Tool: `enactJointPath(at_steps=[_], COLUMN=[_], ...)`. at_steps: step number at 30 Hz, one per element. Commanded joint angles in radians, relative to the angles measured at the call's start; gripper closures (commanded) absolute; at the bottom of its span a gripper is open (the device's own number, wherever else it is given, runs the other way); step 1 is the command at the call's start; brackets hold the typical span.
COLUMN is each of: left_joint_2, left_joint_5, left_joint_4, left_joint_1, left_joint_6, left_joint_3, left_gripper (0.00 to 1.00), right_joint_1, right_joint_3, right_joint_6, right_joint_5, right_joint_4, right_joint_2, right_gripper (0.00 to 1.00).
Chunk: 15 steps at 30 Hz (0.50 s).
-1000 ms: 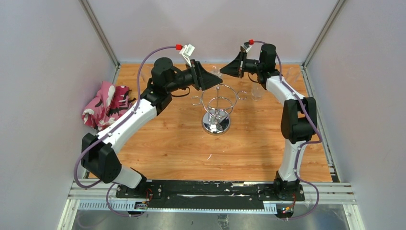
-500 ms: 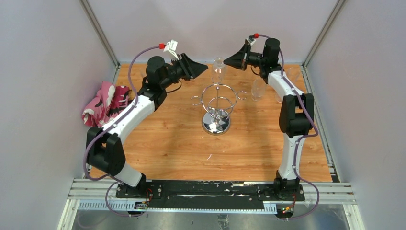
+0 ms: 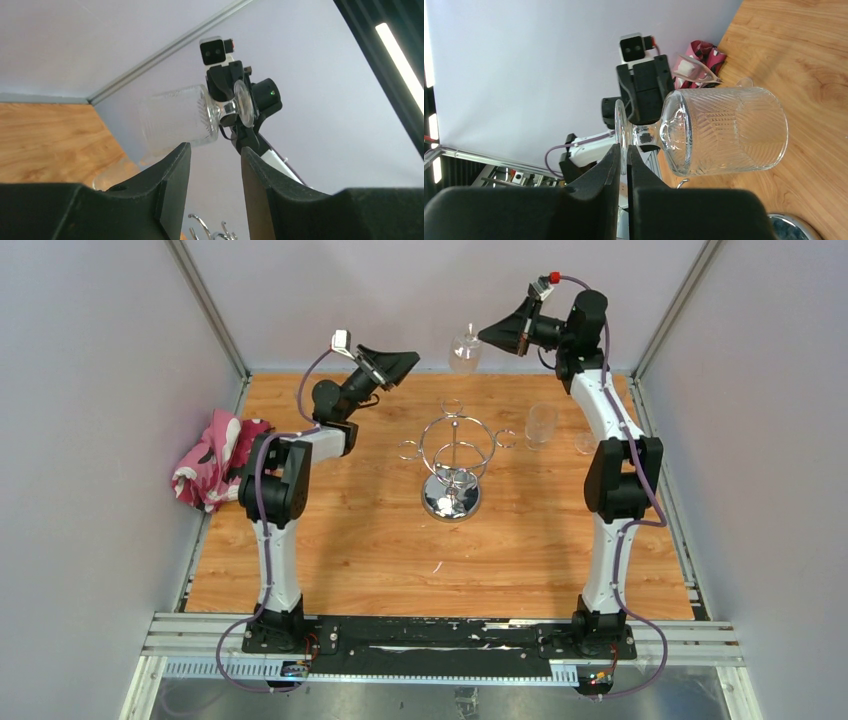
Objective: Take the wine glass off the wine glass rack
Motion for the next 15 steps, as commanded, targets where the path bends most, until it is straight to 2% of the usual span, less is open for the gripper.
enactJointPath(at_steps=[1,15], left_joint_2=[0.040,0.105], left_joint_5=[0.051,0.063], left_joint_4=[0.267,0.265], left_joint_1=[-0.001,-0.045], left_joint_6=[-0.135,-0.141], left_joint_3=[0.052,0.110], left_gripper=[0.53,0.49], right_joint_1=[-0.008,0.024], right_joint_3=[0.069,0.132], right_joint_6=[0.073,0.158], right_joint_5=[-0.005,-0.002], right_joint_4=[0.080,0.160], right_joint_2=[0.005,-0.018], right_gripper=[1.00,1.00])
